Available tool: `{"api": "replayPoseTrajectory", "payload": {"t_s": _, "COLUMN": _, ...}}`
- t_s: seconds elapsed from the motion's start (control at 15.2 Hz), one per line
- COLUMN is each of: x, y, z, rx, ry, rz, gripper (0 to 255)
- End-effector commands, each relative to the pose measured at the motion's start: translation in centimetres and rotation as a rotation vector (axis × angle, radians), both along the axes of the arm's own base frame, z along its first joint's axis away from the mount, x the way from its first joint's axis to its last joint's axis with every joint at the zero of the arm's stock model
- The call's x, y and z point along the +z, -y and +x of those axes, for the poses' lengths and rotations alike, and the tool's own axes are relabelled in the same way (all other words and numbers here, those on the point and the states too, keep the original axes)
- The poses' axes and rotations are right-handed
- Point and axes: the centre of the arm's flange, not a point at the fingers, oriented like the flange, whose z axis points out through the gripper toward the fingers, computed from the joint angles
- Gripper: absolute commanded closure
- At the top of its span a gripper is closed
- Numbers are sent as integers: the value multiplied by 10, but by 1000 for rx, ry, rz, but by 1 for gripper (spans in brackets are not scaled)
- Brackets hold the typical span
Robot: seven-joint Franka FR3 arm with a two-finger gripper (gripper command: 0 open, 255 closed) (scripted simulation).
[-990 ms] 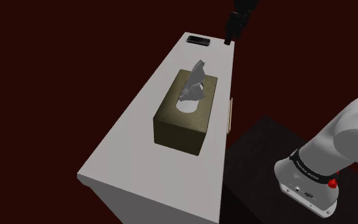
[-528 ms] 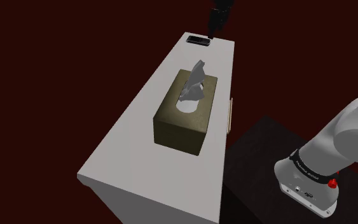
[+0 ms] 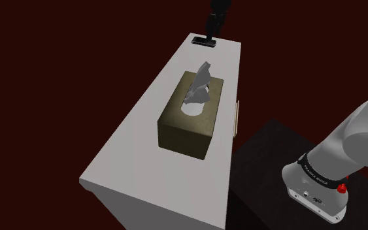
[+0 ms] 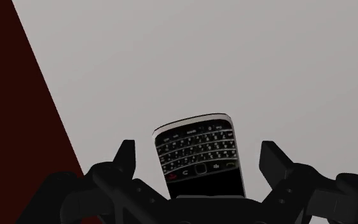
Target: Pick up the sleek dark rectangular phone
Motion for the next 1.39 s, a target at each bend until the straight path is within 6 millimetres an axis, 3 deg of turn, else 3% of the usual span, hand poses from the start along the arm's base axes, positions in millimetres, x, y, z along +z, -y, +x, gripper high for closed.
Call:
{"api": "replayPoseTrajectory", "payload": {"t_s": 0.0, "x": -10, "y": 0, "z": 0, "rx": 0, "ry": 0, "rz": 0, "gripper": 0}}
{"api": "replayPoseTrajectory", "payload": {"t_s": 0.2, "x": -19, "y": 0, "z": 0, "rx": 0, "ry": 0, "rz": 0, "gripper": 0}}
{"api": "replayPoseTrajectory", "payload": {"t_s": 0.26, "x": -19, "y": -1, "z": 0, "rx": 0, "ry": 0, "rz": 0, "gripper": 255}}
{"api": "replayPoseTrajectory", "payload": {"t_s": 0.86, "x": -19, "y": 0, "z": 0, "rx": 0, "ry": 0, "rz": 0, "gripper": 255}}
{"api": "replayPoseTrajectory", "payload": {"t_s": 1.32, "x": 18, "y": 0, "z": 0, "rx": 0, "ry": 0, "rz": 0, "gripper": 255}}
